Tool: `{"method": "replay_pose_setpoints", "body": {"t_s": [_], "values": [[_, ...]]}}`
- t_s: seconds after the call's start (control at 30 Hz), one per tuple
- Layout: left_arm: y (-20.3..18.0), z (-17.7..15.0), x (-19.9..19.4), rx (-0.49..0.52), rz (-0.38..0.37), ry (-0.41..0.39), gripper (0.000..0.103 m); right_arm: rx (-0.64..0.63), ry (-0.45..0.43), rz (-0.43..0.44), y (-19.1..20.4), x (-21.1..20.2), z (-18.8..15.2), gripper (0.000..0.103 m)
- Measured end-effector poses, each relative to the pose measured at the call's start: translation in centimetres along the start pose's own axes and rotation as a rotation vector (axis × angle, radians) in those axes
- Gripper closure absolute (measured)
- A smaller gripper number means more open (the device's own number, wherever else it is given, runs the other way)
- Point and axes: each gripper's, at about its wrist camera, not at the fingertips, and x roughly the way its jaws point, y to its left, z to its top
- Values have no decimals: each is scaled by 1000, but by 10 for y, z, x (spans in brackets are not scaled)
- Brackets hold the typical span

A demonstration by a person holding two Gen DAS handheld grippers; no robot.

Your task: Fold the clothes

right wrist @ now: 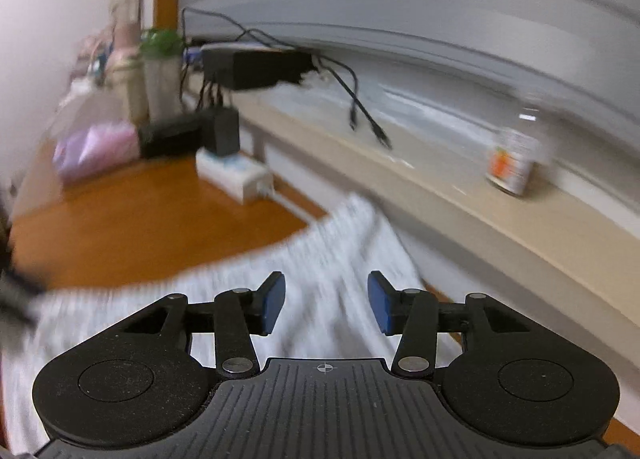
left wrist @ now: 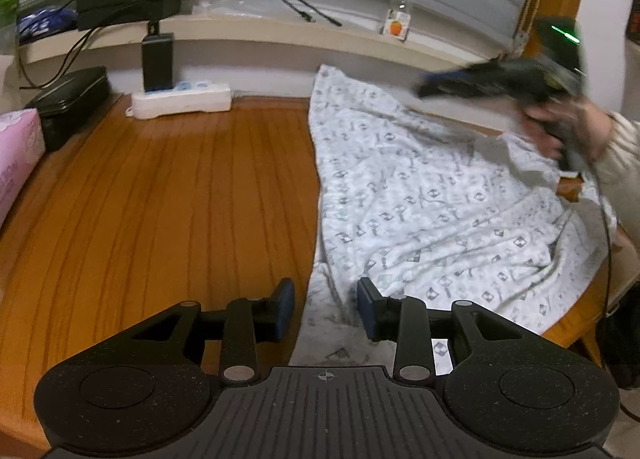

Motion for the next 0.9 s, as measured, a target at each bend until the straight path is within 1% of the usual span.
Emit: {"method": "replay_pose_setpoints", "body": {"t_s": [0.1,0.23,0.27,0.33,0.43,0.63,0.77,0.8,0.83,0.87,0.9], "values": [[0,-2,1,13,-7,-7,65,-7,18,-71,-11,-57,-24,57],[6,-8,-9,-11,-3,-31,65,4,45,-154,-26,-132,-60,57],[6,-9,-13,-16,1,-39,63,18,53,-162,-27,-141,-71,57],[6,-11,-20,-25,9,-55,62,55,71,-170,-29,-153,-94,57],[2,-12,-20,-22,8,-51,62,109,97,-182,-32,-171,-129,57],[-3,-10,-7,-20,-1,-41,62,217,150,-205,-37,-207,-198,57],[-4,-8,2,-13,5,-40,63,279,157,-211,-36,-213,-229,57],[-6,-8,2,-4,13,-41,67,290,152,-221,-38,-215,-236,57],[-7,-8,3,-1,21,-43,75,300,143,-234,-40,-216,-241,56],[-7,-8,3,0,29,-44,78,313,127,-231,-43,-218,-246,56],[-7,-9,3,-11,35,-48,80,318,116,-227,-45,-219,-248,57]]}}
